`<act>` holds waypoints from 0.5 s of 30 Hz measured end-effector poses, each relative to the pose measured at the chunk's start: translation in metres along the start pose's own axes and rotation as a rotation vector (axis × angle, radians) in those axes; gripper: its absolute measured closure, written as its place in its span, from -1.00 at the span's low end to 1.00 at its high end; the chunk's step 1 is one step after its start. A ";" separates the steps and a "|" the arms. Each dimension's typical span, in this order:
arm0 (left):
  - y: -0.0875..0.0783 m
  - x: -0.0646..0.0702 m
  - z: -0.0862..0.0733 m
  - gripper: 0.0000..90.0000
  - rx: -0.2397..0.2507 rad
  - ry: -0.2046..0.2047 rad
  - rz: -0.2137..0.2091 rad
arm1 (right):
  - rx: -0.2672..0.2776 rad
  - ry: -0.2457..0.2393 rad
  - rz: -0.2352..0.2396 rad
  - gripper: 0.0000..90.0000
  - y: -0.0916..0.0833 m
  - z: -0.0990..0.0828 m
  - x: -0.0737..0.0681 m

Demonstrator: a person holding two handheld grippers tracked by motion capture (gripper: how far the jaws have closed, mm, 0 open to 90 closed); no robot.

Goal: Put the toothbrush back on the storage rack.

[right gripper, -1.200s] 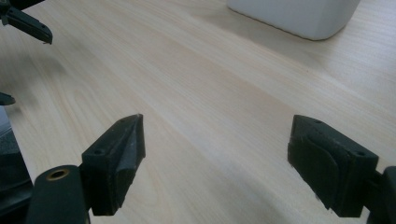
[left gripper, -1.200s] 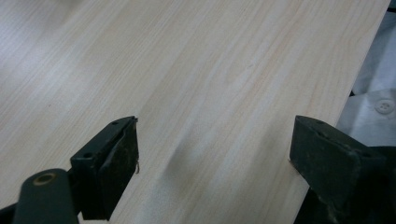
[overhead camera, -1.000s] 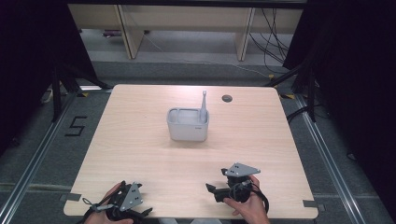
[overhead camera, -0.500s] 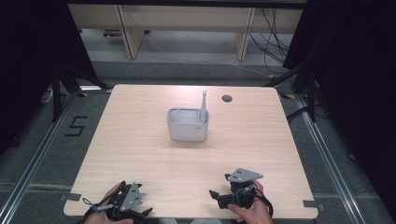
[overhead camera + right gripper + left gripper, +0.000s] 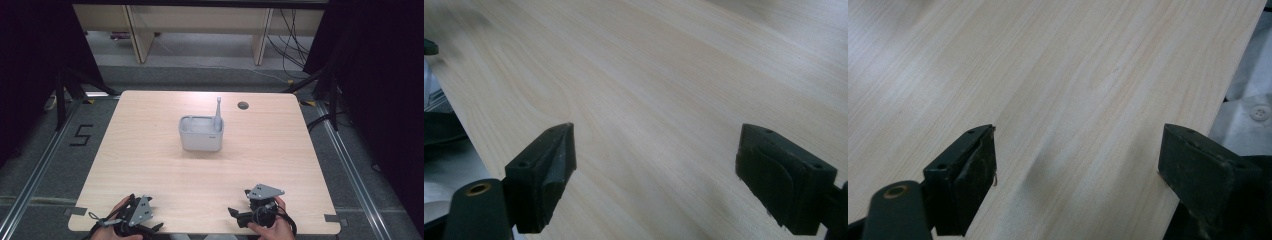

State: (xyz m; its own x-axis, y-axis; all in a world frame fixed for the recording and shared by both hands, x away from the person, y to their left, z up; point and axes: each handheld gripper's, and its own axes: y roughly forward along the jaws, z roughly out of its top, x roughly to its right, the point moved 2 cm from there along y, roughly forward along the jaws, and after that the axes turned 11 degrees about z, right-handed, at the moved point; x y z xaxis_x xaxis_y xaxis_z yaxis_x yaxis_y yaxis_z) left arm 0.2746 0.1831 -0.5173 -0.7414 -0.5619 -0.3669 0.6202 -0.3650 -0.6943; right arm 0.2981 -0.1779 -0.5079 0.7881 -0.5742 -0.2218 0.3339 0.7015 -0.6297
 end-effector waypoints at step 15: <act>0.000 0.000 0.000 -0.66 -0.001 0.001 -0.001 | -0.012 0.003 -0.001 -0.62 -0.002 -0.004 -0.001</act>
State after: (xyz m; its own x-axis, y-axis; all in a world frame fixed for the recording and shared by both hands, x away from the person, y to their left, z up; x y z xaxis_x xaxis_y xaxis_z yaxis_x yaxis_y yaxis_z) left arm 0.2748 0.1834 -0.5170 -0.7420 -0.5609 -0.3671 0.6196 -0.3647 -0.6951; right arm 0.2945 -0.1802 -0.5095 0.7864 -0.5761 -0.2229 0.3284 0.6955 -0.6391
